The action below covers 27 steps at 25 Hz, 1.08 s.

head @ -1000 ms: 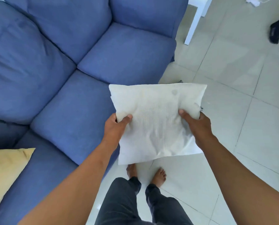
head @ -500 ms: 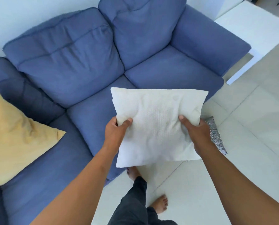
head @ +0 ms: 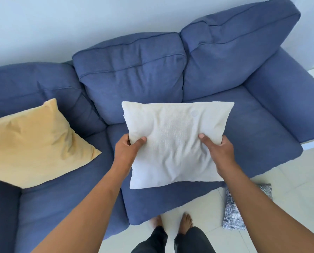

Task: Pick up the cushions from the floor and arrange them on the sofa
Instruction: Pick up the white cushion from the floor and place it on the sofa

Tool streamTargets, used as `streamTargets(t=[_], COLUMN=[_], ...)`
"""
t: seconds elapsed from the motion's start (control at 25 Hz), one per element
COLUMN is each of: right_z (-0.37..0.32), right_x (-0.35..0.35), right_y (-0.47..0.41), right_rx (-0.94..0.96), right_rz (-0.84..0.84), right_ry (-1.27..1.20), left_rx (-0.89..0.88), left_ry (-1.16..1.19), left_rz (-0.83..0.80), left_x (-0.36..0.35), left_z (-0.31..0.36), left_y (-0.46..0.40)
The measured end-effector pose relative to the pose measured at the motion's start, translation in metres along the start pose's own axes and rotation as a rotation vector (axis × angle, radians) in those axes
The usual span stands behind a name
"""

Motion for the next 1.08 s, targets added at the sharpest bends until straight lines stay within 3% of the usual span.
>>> streamTargets(t=[0.44,0.84,1.08], right_z=[-0.048,-0.048,-0.013], right_x=[-0.105,-0.188,-0.222], right_y=[-0.114,-0.207,-0.244], right_rx=[0.030,0.079,0.025], right_rz=[-0.333,-0.372,-0.368], right_ry=[0.146,0.182,0.292], left_rx=[0.060,0.063,0.135], left_ry=[0.053,0.015,-0.070], left_rz=[0.266,0.340,0.303], left_x=[0.010,-0.002,-0.003], left_z=[0.018,0.007,-0.031], left_y=[-0.082,-0.196,-0.237])
Point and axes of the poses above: each hand's wrist, its own y-axis away from the middle knuckle, its own x-axis out of the back of the hand, z = x × y, the point moved 4 cm from there along -y, towards the middle knuckle, and after that the axes turned 6 degrees about z, right-handed, at the moved point
